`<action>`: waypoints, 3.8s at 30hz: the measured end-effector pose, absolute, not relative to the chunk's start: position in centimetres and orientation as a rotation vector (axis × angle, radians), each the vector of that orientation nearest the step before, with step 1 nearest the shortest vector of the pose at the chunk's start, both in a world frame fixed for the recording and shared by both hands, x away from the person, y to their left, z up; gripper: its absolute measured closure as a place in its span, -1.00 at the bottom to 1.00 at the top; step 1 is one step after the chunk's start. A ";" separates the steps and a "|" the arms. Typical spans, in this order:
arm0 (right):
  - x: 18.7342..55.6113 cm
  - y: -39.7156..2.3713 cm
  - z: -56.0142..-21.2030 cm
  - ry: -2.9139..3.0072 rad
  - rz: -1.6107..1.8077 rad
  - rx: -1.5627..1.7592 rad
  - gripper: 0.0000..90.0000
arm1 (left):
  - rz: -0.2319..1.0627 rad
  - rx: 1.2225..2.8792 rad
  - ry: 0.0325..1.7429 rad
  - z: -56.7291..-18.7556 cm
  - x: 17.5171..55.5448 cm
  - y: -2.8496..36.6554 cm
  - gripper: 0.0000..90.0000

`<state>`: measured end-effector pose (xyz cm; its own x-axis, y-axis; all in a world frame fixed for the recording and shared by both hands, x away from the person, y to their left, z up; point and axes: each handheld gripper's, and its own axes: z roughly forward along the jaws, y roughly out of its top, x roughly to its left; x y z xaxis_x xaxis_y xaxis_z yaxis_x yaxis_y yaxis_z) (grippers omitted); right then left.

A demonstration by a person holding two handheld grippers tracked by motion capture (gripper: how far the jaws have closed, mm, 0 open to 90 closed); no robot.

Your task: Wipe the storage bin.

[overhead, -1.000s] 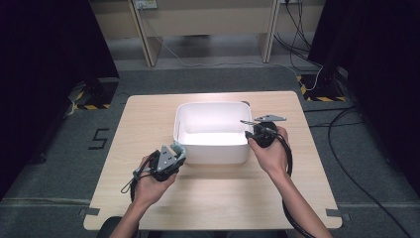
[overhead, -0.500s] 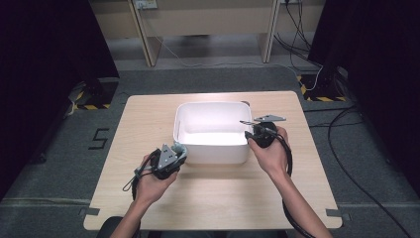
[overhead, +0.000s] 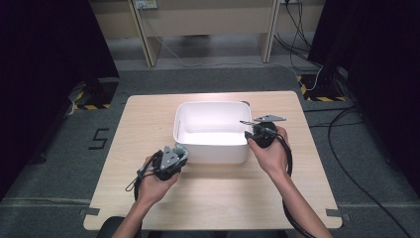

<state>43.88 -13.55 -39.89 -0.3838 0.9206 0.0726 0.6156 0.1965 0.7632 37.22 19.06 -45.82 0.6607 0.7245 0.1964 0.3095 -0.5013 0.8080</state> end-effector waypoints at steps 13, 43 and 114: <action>43.9 -13.6 -39.9 2.077 1.029 1.431 0.52 | 0.653 2.127 0.815 -46.7 37.4 18.9 0.75; 43.9 -13.5 -39.9 2.077 1.030 1.429 0.52 | 0.589 2.193 0.866 -48.6 38.0 18.6 0.75; 43.8 -13.4 -40.0 2.073 1.041 1.438 0.50 | 0.597 2.097 0.845 -43.5 37.5 17.6 0.74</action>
